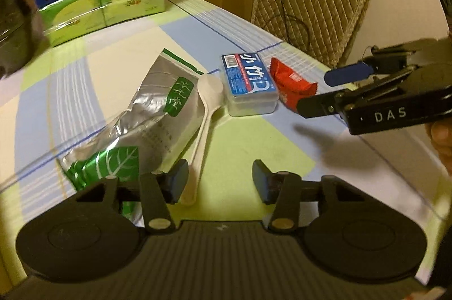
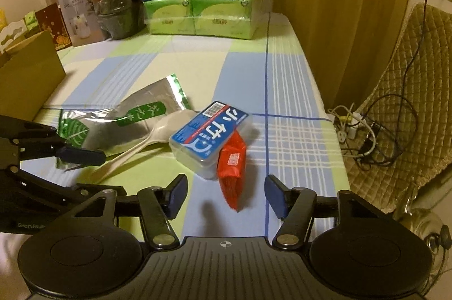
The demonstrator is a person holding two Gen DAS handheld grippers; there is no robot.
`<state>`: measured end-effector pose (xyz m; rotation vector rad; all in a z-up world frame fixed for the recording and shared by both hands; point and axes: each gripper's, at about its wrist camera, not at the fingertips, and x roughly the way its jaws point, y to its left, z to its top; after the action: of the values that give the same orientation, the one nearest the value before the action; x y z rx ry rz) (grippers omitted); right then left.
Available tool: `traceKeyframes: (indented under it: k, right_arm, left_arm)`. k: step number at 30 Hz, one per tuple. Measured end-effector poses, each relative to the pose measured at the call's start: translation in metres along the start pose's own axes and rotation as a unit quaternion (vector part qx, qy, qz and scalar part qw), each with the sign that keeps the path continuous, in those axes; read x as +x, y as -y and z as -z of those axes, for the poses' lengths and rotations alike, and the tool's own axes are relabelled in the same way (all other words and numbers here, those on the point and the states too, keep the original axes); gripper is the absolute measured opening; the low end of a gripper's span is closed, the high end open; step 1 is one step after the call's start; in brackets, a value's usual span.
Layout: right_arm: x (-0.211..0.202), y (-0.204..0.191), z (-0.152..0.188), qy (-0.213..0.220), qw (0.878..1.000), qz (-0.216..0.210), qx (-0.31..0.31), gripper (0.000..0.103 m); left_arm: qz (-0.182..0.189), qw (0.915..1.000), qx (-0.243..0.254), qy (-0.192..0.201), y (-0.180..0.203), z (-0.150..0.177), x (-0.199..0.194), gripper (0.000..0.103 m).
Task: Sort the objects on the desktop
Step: 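Grasp the white plastic spoon with the left tool while the right tool grasps the red packet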
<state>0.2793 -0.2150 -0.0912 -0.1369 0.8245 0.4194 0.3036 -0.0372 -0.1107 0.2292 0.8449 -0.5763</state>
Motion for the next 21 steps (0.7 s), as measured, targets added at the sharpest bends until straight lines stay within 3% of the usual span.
traceKeyframes:
  k: [5, 7, 9, 12, 15, 21]
  right_arm:
    - [0.016, 0.002, -0.001, -0.007, 1.0, 0.002, 0.0, 0.047]
    - [0.02, 0.002, -0.002, -0.007, 1.0, 0.005, 0.001, 0.044]
    - [0.024, 0.003, -0.002, -0.01, 1.0, 0.012, 0.001, 0.04]
    - [0.029, 0.003, -0.002, -0.013, 1.0, 0.012, 0.008, 0.03]
    - [0.03, 0.001, -0.002, -0.015, 1.0, 0.014, 0.011, 0.019]
    - [0.012, -0.009, 0.001, -0.03, 0.999, 0.005, 0.04, 0.016]
  left_arm:
    - [0.0, 1.0, -0.001, 0.003, -0.006, -0.005, 0.015, 0.038]
    - [0.001, 1.0, -0.002, 0.002, -0.006, -0.006, 0.018, 0.03]
    - [0.002, 1.0, -0.005, -0.001, -0.006, -0.008, 0.021, 0.016]
    - [0.002, 0.9998, -0.019, -0.004, -0.005, -0.008, 0.023, 0.007]
    - [-0.001, 0.9997, -0.022, -0.005, -0.001, -0.006, 0.021, 0.007]
    - [-0.005, 0.999, -0.042, -0.014, 0.004, 0.009, 0.001, 0.007]
